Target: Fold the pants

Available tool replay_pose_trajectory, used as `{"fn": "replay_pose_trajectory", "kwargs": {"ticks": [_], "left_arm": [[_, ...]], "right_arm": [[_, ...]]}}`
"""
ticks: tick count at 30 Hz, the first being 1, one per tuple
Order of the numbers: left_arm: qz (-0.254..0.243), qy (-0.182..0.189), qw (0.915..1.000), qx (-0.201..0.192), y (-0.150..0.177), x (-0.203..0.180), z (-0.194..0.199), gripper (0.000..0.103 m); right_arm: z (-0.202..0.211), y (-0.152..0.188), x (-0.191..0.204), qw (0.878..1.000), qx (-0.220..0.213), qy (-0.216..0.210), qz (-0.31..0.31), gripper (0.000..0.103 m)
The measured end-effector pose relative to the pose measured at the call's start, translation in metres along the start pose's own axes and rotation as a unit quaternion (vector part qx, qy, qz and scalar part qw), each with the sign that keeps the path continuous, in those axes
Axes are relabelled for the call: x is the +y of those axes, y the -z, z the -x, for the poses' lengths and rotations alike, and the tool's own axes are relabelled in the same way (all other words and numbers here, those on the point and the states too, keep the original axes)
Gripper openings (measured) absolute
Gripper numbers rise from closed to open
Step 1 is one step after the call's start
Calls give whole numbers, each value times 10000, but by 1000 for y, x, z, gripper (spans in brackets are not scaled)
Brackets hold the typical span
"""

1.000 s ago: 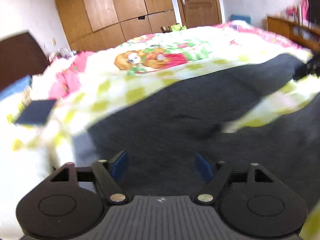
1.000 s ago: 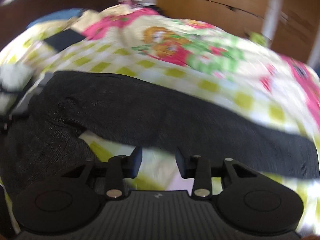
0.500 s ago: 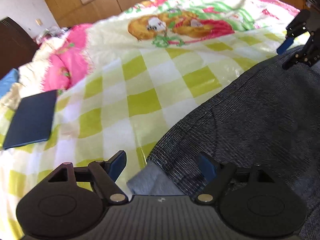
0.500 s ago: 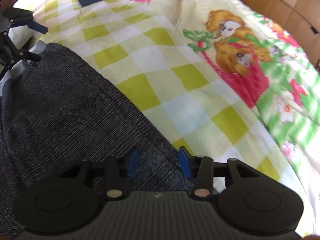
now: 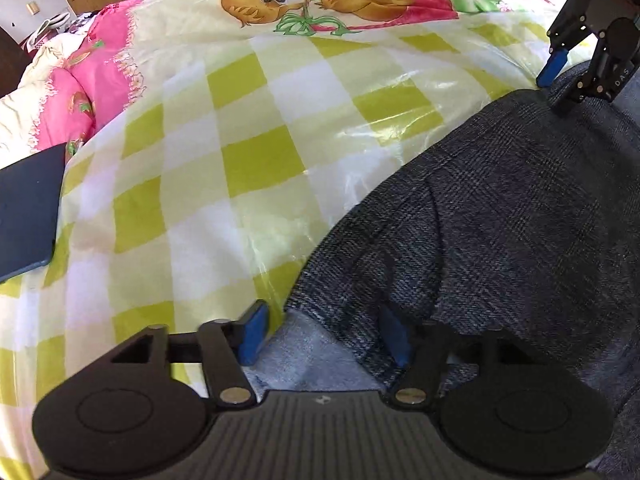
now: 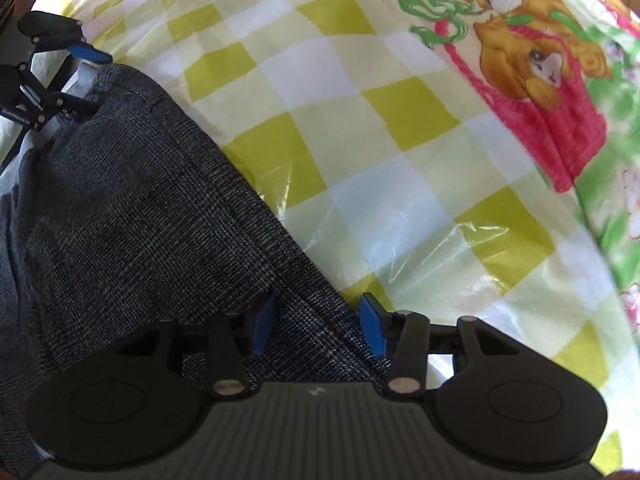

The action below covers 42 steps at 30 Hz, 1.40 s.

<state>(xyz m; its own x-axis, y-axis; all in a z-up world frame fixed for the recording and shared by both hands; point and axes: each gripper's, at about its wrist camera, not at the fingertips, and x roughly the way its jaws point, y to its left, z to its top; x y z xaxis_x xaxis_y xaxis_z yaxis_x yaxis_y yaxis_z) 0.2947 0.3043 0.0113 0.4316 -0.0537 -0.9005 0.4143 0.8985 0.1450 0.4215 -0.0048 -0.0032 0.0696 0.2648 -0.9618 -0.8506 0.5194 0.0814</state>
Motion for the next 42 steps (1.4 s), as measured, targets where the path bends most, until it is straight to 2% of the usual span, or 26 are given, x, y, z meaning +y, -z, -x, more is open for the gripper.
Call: {"fn": "replay_pose_trajectory", "kwargs": {"ticks": [1, 3, 5, 6, 7, 9, 12, 14, 17, 21, 26, 30, 34, 38, 42], "left_arm": [[-40, -113, 9999, -28, 0, 1, -2, 101], [-21, -239, 9997, -33, 2, 4, -9, 103], [182, -102, 9998, 14, 3, 9, -13, 103], [259, -21, 9997, -11, 4, 10, -12, 97], [293, 78, 9995, -54, 6, 9, -10, 80], [309, 170, 9993, -133, 7, 5, -2, 57], [20, -64, 9998, -160, 7, -6, 6, 44], [-109, -253, 9994, -227, 6, -13, 15, 24], [-119, -409, 9979, -490, 13, -19, 38, 24], [-186, -534, 9939, -947, 35, -37, 88, 24], [-201, -654, 9875, -1422, 97, -73, 155, 24], [-172, -693, 9866, -1464, 160, -109, 179, 24], [-38, -643, 9905, -1216, 211, -137, 162, 25], [239, -831, 9898, -1129, 236, -148, 135, 25], [588, -1056, 9850, -1233, 243, -138, 129, 25]], "right_arm": [[-2, 0, 1, 10000, -17, 26, 42, 50], [-3, 1, 4, 9999, -102, 133, 11, 50], [2, 3, 10, 9995, -227, 209, 20, 41], [5, 5, 12, 9994, -287, 178, -110, 27], [8, 7, 16, 9990, -310, 276, -190, 14], [15, 10, 28, 9977, -382, 535, -131, 10], [40, 15, 44, 9946, -673, 777, -163, 9], [69, 27, 57, 9909, -1015, 859, -199, 9], [113, 50, 85, 9857, -1418, 901, -113, 9], [161, 97, 146, 9801, -1667, 1071, 76, 8], [186, 159, 226, 9760, -1894, 1069, 90, 8], [156, 201, 272, 9833, -1608, 851, -11, 8], [108, 223, 294, 9868, -1420, 717, -294, 8], [72, 225, 305, 9869, -1235, 938, -451, 8], [76, 223, 311, 9845, -1264, 1122, -457, 8]]}}
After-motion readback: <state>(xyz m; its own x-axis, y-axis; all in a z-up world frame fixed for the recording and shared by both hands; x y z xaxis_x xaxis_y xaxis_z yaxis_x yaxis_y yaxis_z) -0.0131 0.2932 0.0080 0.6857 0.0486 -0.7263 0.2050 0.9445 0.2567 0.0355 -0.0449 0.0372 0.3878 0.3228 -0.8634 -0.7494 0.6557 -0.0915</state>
